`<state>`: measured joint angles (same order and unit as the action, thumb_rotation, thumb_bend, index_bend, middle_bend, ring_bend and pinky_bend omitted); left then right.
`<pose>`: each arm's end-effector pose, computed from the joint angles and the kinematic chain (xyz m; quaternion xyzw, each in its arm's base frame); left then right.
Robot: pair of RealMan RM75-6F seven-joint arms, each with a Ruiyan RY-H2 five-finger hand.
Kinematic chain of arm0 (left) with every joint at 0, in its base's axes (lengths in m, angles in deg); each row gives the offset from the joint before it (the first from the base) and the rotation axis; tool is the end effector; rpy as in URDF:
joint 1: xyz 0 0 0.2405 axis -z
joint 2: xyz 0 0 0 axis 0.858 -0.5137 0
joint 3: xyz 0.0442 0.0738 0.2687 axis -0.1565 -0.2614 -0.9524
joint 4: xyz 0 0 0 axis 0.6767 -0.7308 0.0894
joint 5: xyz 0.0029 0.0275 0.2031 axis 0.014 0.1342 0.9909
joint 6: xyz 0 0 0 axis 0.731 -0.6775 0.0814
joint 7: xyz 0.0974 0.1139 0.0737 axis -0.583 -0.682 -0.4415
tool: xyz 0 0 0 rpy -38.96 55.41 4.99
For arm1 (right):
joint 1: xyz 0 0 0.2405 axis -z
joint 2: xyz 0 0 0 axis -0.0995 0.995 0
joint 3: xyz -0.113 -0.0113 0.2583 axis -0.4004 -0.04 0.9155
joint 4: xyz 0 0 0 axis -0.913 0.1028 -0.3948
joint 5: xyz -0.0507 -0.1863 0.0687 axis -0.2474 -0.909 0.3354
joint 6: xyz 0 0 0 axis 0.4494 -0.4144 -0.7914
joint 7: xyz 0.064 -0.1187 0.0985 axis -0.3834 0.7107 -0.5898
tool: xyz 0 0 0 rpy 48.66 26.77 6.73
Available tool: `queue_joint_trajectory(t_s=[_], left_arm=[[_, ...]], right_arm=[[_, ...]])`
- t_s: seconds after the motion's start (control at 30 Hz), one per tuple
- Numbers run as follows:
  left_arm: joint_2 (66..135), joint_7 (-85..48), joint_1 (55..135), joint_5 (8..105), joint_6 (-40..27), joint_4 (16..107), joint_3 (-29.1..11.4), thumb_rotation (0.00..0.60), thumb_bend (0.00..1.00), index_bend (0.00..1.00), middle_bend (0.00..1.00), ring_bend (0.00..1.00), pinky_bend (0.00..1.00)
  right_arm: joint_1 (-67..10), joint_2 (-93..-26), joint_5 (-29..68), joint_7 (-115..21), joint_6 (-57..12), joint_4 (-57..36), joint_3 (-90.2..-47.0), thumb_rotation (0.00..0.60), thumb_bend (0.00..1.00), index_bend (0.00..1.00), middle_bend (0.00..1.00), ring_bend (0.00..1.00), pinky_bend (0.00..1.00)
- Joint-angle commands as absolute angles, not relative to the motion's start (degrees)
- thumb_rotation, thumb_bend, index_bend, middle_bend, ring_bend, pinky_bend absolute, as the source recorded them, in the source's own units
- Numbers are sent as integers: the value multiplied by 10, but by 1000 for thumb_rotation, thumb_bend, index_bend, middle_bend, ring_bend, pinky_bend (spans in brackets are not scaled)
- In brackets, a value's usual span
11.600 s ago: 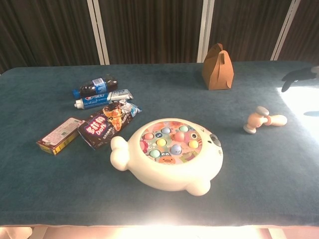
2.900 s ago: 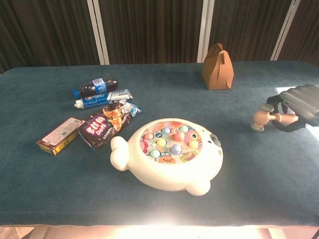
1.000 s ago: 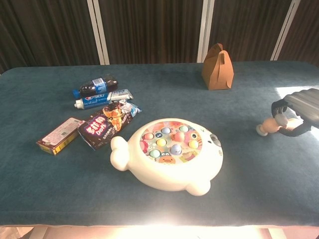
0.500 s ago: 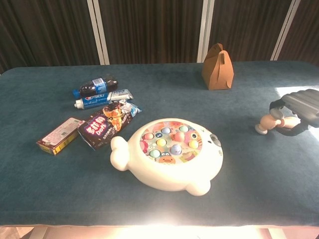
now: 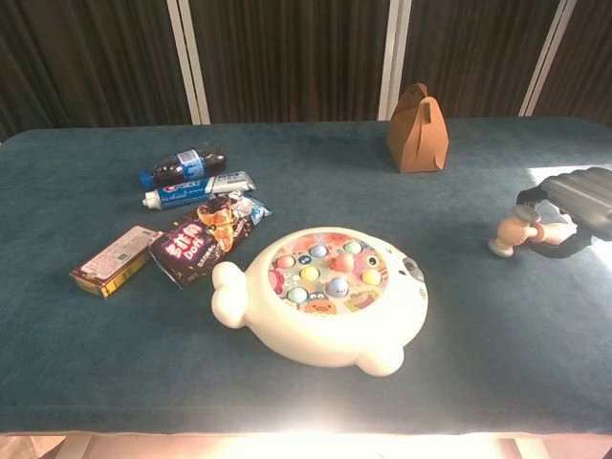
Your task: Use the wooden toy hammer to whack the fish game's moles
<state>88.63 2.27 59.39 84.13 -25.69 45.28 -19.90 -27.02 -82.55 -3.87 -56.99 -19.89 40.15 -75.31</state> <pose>-0.4496 0.1587 0.1925 -0.6268 -0.3949 -0.2866 0.6075 -0.3374 -0.3980 -0.0041 0.7206 -0.2888 0.3046 0.5519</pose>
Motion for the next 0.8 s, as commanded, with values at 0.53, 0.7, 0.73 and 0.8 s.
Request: queue_joint_trajectory(t_s=[0.53,0.7,0.73,0.8], left_arm=[[885,28,590,854,-277,460,-203,600,141,0,0,0,69],[879,13,593,879,-297,489,-210,600,141,0,0,0,69],[876,4,593,883,-300,503,-212,600,140,0,0,0,69],[871,-17,592,882,-299,527,-214,600,137,0,0,0,69]], right_arm=[[-165,-650,-49,-491,-359,120,-768,600,169,17,58,0,48],[-54,-508,-46,-339,-463,-141,-815,600,166,0,0,0,0],[-29,-490,-44,-314,-491,-179,-823,600,166,0,0,0,0],[0,-474,-43,-286,-522,-213,-832,600,166,0,0,0,0]])
